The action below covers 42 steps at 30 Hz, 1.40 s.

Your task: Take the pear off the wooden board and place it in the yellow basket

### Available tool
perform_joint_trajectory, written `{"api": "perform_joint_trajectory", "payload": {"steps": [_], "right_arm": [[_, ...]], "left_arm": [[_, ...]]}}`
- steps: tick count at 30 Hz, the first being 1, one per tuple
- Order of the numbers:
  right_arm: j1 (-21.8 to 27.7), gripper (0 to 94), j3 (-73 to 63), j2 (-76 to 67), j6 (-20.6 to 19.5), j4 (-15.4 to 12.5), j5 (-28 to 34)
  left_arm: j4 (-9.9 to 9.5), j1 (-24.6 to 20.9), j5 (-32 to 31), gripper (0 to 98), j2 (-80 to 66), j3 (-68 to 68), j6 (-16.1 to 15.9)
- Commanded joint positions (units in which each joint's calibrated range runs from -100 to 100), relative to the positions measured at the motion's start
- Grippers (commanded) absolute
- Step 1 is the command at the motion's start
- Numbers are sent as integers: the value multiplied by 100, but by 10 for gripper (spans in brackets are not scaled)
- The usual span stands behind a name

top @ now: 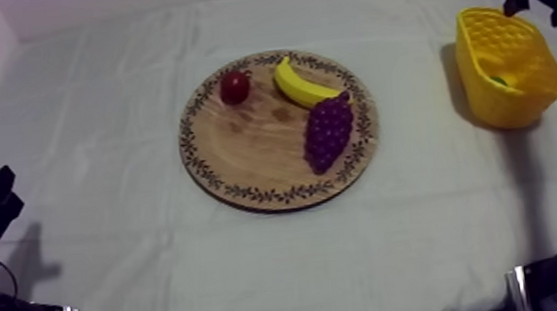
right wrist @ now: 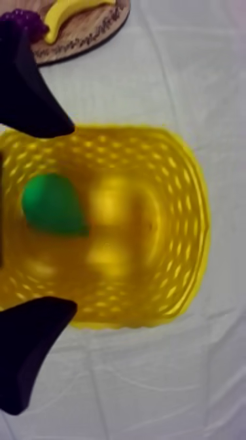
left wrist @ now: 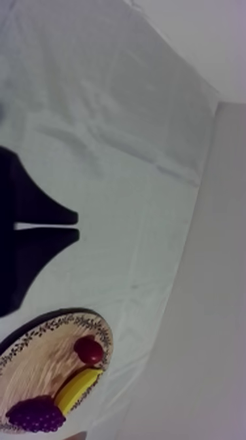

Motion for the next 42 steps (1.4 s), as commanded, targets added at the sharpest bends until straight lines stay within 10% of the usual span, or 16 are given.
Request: {"api": "perform_joint_trajectory", "payload": {"steps": [1,25,42], "right_arm": [[-82,630,115,-758,-99,27,-26],[-1020,100,3477,-7245,-457,473,-792],[-1231,4,5326,-9030,-665,829,-1377]], "left_arm": [[2,-1,-1,1,0,5,2],[2,-1,-1,1,0,5,2],[2,-1,-1,1,0,5,1]]}}
